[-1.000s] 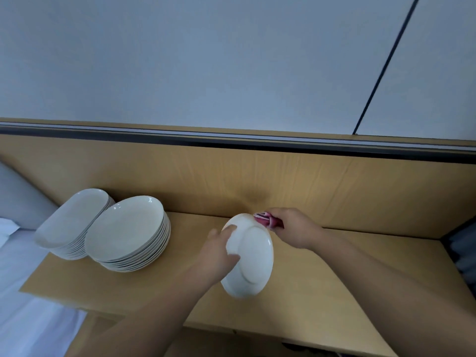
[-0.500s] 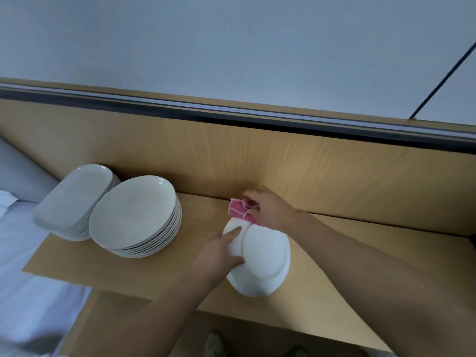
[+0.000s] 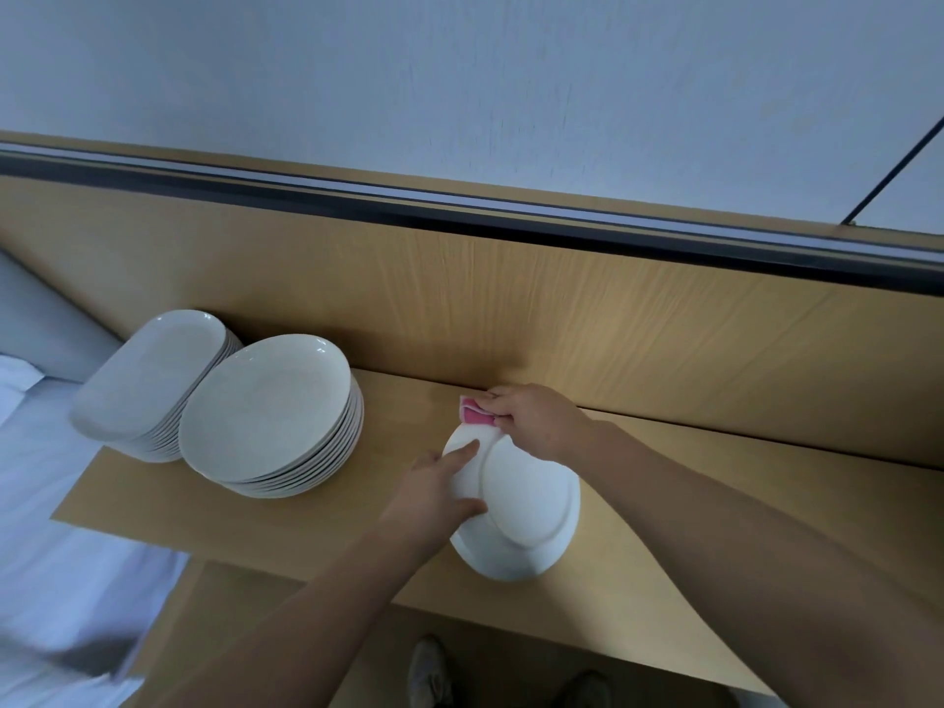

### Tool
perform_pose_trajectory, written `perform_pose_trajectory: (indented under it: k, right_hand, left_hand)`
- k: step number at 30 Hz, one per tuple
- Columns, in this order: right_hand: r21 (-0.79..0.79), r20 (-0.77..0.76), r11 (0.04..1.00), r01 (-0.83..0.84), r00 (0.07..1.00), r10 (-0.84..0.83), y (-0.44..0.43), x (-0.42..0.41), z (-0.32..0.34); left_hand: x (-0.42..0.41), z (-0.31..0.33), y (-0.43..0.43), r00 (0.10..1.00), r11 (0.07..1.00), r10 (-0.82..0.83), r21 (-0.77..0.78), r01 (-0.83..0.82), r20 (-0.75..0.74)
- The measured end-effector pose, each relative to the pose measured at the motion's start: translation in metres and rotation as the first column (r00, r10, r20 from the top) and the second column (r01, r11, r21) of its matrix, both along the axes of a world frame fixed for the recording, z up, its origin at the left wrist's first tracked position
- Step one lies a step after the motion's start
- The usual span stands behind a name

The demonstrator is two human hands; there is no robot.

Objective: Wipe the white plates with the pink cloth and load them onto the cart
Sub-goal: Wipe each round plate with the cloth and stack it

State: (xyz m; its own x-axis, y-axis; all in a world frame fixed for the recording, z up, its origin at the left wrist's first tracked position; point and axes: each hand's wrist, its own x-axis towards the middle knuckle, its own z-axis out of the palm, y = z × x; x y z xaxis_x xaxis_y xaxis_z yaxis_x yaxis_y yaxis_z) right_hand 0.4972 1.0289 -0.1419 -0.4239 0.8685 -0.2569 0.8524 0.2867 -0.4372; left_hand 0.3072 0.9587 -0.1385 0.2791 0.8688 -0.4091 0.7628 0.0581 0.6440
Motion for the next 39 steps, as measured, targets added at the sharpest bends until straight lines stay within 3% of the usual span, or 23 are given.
perform_pose_trajectory:
  k: [4, 6, 8, 13, 16, 20, 29, 34, 39]
  right_hand:
    - [-0.033, -0.040, 0.997, 0.070, 0.997, -0.071, -0.002, 0.014, -0.011]
    - [-0.088, -0.135, 0.980, 0.177, 0.973, -0.187, -0.009, 0.022, -0.015]
    - [-0.173, -0.251, 0.937, 0.305, 0.906, -0.341, -0.019, 0.031, -0.021]
    - [-0.246, -0.347, 0.825, 0.509, 0.748, -0.565, -0.052, 0.048, -0.046]
    - [-0.219, -0.381, 0.828, 0.516, 0.736, -0.560, -0.065, 0.049, -0.051]
    - [-0.301, -0.380, 0.841, 0.450, 0.752, -0.538, -0.052, 0.052, -0.050]
    - [-0.244, -0.326, 0.919, 0.311, 0.866, -0.379, -0.017, 0.050, -0.062]
    - [-0.284, -0.335, 0.860, 0.423, 0.797, -0.503, -0.026, 0.057, -0.059]
    - [-0.287, -0.401, 0.693, 0.662, 0.574, -0.714, -0.091, 0.062, -0.070]
  left_hand:
    - [0.000, -0.002, 0.002, 1.000, 1.000, 0.009, -0.015, -0.009, -0.003]
    - [-0.001, -0.004, 0.001, 1.000, 1.000, 0.018, -0.016, -0.018, -0.004]
    - [-0.002, -0.006, 0.000, 1.000, 0.999, 0.030, -0.018, -0.030, -0.005]
    - [-0.006, -0.012, -0.001, 0.999, 0.999, 0.028, -0.020, -0.028, -0.024]
    - [-0.006, -0.014, -0.001, 0.995, 0.998, -0.048, -0.045, 0.044, -0.089]
    - [-0.004, -0.014, 0.001, 0.975, 0.987, -0.153, -0.065, 0.144, -0.161]
    - [0.001, -0.015, 0.004, 0.992, 0.990, -0.120, -0.079, 0.117, -0.035]
    - [0.007, -0.021, 0.003, 0.997, 0.996, -0.066, -0.060, 0.064, -0.038]
    - [0.004, -0.027, 0.002, 0.999, 0.995, -0.029, -0.100, 0.026, -0.028]
